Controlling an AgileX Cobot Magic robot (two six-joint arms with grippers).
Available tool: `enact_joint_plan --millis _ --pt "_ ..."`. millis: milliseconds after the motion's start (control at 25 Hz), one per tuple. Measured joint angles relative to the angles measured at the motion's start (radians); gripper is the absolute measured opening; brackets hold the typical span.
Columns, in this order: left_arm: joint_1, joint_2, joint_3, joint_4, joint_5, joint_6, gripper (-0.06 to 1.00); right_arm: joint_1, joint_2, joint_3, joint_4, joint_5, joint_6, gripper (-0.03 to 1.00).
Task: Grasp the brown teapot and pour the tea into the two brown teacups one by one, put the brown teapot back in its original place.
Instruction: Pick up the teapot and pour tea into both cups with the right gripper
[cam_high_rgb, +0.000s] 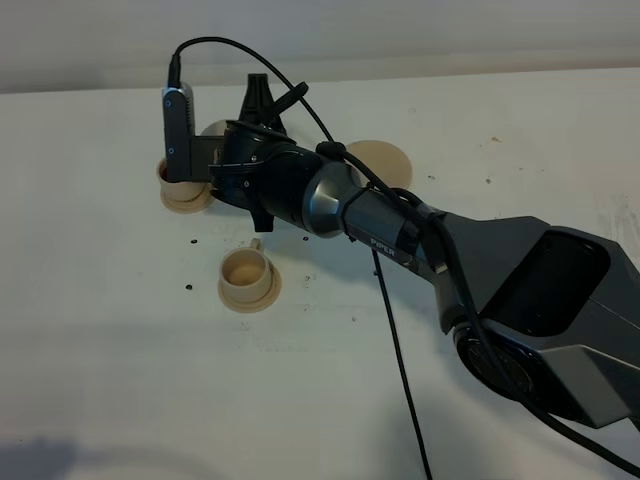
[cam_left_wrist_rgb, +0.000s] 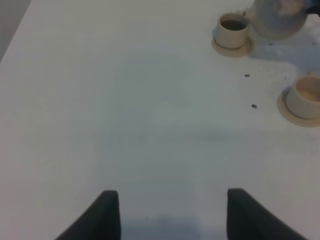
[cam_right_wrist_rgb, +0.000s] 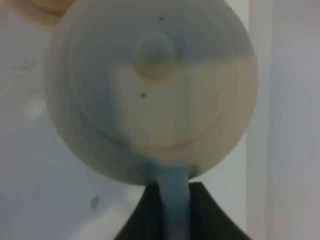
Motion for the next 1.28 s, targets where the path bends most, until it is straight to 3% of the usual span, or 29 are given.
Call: enact_joint_plan --millis 360,680,920,1280 --pt "0.0 0.0 0.0 0.0 0.0 0.0 0.47 -0.003 -0.063 0.0 0.18 0.113 0.041 0.12" --pt "0.0 0.0 0.0 0.0 0.0 0.0 0.47 -0.053 -0.066 -0.061 0.444 0.224 0.046 0.12" --pt "0.0 0.0 0.0 0.0 0.0 0.0 0.47 -0.062 -0.066 -0.07 0.583 0.199 0.076 0.12" --pt "0.0 0.0 0.0 0.0 0.0 0.0 0.47 -0.071 -0.045 -0.071 0.592 0.208 0.077 0.12"
